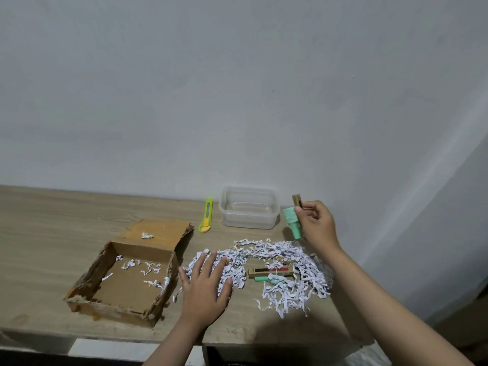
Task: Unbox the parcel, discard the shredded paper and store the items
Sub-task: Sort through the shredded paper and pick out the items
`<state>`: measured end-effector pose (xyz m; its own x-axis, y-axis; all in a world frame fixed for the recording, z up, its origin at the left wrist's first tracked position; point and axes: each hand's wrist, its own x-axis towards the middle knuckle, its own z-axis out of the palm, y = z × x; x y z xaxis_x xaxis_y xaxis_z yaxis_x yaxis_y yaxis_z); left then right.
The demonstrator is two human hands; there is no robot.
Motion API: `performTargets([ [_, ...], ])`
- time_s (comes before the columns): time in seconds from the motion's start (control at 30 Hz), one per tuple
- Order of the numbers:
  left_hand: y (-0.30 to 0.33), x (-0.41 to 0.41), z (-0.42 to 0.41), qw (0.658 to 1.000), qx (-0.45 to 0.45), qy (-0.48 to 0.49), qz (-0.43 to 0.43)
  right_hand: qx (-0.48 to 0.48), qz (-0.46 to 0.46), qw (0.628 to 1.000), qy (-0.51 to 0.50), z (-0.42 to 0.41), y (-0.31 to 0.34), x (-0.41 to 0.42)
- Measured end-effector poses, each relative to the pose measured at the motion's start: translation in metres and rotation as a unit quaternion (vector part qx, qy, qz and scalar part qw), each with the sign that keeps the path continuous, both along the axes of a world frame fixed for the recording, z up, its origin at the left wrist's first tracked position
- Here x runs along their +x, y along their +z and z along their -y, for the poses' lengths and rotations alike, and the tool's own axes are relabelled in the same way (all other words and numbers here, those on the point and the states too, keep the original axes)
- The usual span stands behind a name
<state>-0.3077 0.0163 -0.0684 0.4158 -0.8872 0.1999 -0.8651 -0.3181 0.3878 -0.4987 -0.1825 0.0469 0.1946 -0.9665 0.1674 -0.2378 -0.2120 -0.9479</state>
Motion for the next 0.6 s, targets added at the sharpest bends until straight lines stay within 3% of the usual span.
performTargets([
  [0.4,-0.002,0.000,0.003,1.000,-0.001,0.019,0.006,0.075,-0.200,0.977,-0.016,0.079,-0.052,-0.019],
  [0.6,-0.002,0.000,0.004,1.000,0.001,0.018,0.006,0.204,-0.139,0.969,-0.001,0.099,-0.051,-0.019],
])
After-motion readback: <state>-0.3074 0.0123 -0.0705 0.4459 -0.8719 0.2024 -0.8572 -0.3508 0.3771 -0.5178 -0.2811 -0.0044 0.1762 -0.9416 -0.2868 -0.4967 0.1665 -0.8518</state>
